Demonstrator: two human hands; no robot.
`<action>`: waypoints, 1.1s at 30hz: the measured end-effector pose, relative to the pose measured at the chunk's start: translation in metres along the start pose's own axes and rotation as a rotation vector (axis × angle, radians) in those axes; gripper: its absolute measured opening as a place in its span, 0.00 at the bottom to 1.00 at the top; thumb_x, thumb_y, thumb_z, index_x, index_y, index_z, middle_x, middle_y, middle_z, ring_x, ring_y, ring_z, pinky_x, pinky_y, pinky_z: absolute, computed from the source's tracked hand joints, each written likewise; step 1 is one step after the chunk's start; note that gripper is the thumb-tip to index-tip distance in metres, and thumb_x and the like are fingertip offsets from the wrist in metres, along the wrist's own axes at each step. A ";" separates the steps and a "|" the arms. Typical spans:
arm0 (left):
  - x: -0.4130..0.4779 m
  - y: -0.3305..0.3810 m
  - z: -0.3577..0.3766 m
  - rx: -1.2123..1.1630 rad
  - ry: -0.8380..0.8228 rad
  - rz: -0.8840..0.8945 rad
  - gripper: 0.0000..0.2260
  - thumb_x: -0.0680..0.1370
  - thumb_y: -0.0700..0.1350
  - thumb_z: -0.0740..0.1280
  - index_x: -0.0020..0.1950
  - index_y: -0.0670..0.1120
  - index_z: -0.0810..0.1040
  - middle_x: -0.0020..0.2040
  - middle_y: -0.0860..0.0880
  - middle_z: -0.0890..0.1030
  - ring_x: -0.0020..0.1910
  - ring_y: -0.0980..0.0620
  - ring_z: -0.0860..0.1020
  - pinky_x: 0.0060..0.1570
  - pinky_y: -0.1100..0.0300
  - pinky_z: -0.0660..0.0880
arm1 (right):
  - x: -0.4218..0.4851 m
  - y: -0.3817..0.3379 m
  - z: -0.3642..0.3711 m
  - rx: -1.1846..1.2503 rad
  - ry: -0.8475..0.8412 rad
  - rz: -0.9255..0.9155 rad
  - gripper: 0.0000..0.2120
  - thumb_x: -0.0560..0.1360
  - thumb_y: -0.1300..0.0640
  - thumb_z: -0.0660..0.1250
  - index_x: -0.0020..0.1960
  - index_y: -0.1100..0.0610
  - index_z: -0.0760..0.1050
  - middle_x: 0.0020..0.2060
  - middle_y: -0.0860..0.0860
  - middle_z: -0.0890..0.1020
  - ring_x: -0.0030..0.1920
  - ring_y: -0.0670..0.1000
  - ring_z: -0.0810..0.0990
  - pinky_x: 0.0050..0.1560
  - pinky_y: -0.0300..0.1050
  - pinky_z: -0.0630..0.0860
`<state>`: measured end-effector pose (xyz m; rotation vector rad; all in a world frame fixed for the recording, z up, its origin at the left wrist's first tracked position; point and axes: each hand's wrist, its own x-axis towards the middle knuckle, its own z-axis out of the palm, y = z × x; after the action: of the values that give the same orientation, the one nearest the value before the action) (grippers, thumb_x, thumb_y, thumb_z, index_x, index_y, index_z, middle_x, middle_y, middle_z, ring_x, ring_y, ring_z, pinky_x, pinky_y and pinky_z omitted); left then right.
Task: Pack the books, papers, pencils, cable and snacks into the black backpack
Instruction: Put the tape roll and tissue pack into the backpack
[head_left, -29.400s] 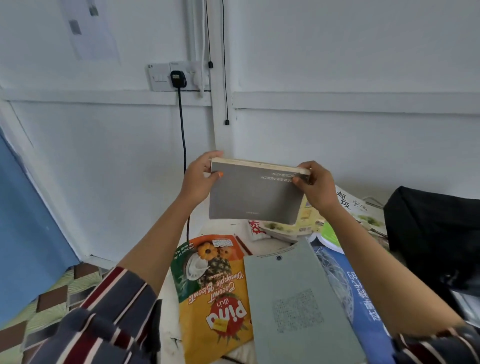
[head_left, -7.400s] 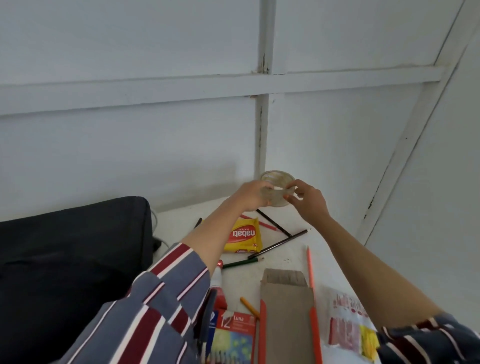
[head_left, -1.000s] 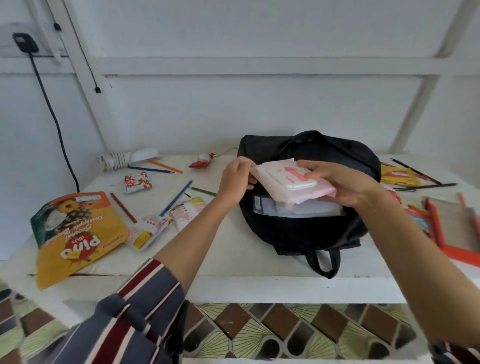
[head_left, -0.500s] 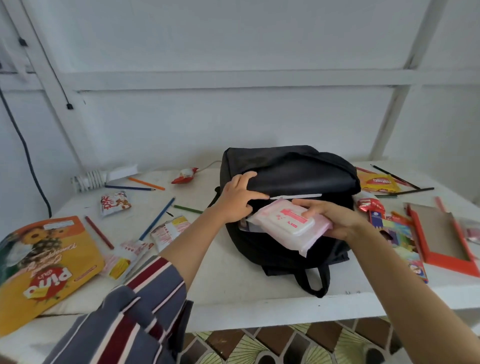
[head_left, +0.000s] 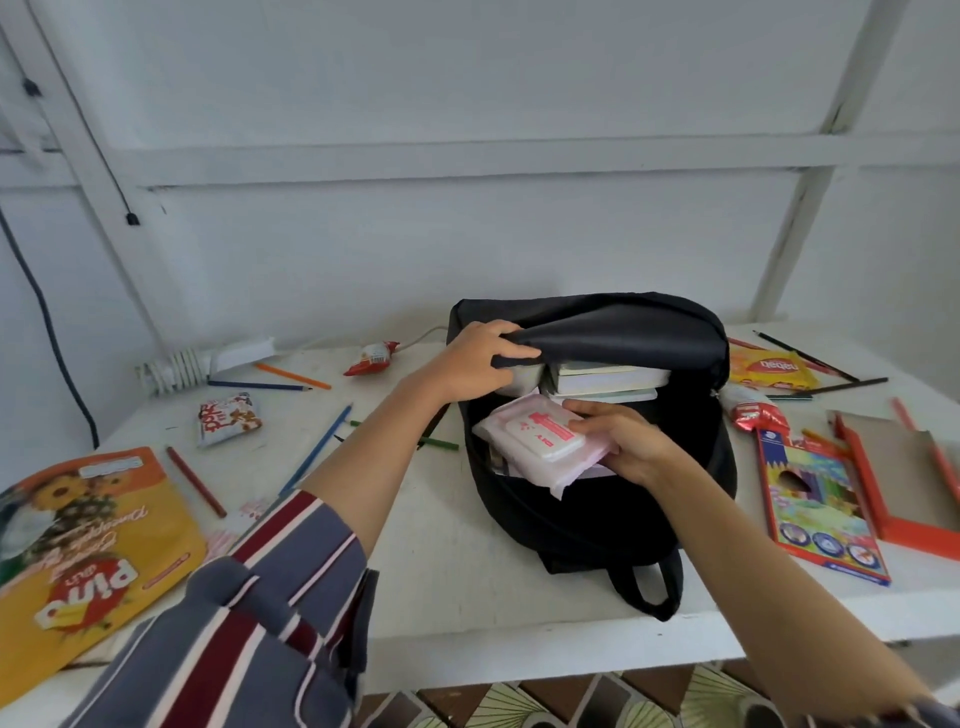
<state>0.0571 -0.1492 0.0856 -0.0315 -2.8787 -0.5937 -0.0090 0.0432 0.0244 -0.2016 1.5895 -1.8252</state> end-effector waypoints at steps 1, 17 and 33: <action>0.000 0.001 0.000 0.002 0.001 0.000 0.20 0.77 0.35 0.60 0.66 0.51 0.74 0.72 0.49 0.65 0.70 0.49 0.61 0.64 0.63 0.55 | 0.001 0.000 0.000 0.015 0.024 -0.005 0.20 0.74 0.73 0.61 0.65 0.68 0.69 0.50 0.60 0.80 0.46 0.56 0.80 0.41 0.42 0.80; -0.005 0.007 -0.006 -0.013 -0.013 0.015 0.19 0.77 0.36 0.61 0.67 0.49 0.74 0.72 0.48 0.65 0.70 0.51 0.62 0.52 0.75 0.52 | 0.000 0.013 0.019 -1.159 0.236 -0.356 0.24 0.75 0.53 0.66 0.69 0.53 0.68 0.62 0.56 0.73 0.63 0.57 0.70 0.64 0.49 0.68; -0.005 0.007 -0.007 -0.030 -0.053 -0.017 0.20 0.78 0.36 0.61 0.68 0.52 0.72 0.74 0.49 0.62 0.72 0.51 0.59 0.60 0.66 0.55 | -0.021 0.042 0.022 -1.660 -0.183 -0.461 0.25 0.80 0.43 0.51 0.75 0.40 0.48 0.76 0.49 0.39 0.76 0.52 0.41 0.75 0.56 0.48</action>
<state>0.0641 -0.1456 0.0930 -0.0270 -2.9237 -0.6492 0.0352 0.0374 -0.0025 -1.4580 2.6012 -0.2191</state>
